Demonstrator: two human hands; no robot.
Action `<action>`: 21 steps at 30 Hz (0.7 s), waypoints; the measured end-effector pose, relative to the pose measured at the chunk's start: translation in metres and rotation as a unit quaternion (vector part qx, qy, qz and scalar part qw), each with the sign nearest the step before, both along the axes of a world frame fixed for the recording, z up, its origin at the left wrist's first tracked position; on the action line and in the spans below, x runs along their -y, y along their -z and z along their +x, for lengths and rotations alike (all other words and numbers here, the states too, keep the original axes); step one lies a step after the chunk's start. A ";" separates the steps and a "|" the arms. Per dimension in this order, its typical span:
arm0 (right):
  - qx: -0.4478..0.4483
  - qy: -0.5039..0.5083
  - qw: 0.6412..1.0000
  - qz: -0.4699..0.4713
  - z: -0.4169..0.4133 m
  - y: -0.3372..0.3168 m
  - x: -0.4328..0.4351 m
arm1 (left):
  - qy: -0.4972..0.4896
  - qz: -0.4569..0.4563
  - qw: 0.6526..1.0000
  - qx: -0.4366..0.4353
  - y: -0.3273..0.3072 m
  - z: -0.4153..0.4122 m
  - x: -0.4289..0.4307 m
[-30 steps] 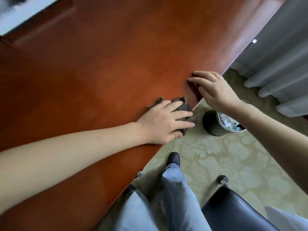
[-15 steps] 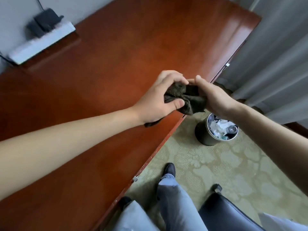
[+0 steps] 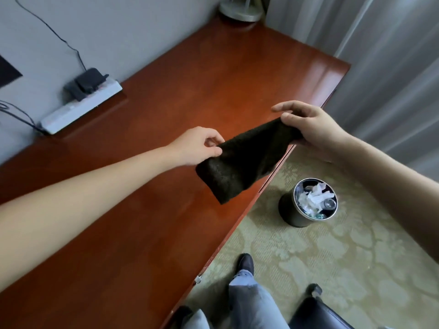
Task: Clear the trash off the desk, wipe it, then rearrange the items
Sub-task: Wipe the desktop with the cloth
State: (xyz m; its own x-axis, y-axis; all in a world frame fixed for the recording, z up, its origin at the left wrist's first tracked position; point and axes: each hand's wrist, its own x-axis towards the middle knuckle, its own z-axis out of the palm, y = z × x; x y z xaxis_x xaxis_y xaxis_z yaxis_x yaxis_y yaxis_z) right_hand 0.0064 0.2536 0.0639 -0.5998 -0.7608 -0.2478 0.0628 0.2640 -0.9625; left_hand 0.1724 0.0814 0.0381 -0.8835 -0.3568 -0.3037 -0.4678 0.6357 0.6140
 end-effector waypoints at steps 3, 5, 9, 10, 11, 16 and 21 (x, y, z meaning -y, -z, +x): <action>-0.092 -0.039 0.994 0.051 -0.029 -0.013 -0.009 | 0.011 0.000 1.000 -0.006 -0.014 -0.040 0.004; -0.201 -0.087 0.971 0.098 -0.054 -0.023 -0.015 | 0.015 0.011 1.000 -0.007 -0.021 -0.068 0.007; -0.379 -0.178 0.889 0.185 -0.113 -0.027 -0.022 | 0.041 0.061 0.997 -0.027 -0.029 -0.115 0.013; -0.412 -0.191 0.867 0.206 -0.126 -0.026 -0.024 | 0.042 0.064 0.997 -0.034 -0.029 -0.125 0.015; -0.435 -0.199 0.850 0.219 -0.139 -0.024 -0.026 | 0.044 0.055 0.997 -0.045 -0.029 -0.135 0.017; -0.355 -0.159 0.897 0.208 -0.194 -0.024 -0.028 | 0.064 -0.036 0.994 -0.077 -0.040 -0.188 0.029; -0.098 -0.138 0.971 0.168 -0.251 -0.015 -0.026 | 0.129 -0.010 0.990 -0.049 -0.048 -0.249 0.050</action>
